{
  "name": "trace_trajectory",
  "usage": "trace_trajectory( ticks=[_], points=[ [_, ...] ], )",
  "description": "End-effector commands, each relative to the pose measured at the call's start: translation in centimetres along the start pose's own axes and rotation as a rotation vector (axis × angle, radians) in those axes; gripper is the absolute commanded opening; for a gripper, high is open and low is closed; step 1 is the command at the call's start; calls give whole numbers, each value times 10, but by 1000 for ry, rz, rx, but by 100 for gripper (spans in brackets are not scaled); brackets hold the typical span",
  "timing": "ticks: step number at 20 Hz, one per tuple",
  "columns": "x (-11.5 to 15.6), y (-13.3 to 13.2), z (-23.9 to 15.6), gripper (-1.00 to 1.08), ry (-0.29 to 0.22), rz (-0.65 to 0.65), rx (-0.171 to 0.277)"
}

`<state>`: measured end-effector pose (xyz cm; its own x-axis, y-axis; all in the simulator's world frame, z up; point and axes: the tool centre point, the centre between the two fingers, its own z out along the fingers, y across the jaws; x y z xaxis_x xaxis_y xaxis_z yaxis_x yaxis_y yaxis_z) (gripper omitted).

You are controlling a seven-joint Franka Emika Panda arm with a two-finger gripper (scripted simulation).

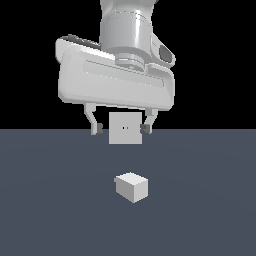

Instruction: Plug the charger into the wall socket.

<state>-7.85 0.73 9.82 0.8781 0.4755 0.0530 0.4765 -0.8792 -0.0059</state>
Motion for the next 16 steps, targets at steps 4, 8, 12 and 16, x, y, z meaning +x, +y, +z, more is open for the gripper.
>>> trace_trajectory(
  ticks=[4, 8, 12, 16],
  points=[
    [-17, -2, 17, 100, 10, -106, 3],
    [-25, -2, 26, 100, 14, -159, 5],
    [-30, -2, 32, 100, 17, -194, 7],
    [-33, -1, 35, 100, 18, -210, 7]
  ],
)
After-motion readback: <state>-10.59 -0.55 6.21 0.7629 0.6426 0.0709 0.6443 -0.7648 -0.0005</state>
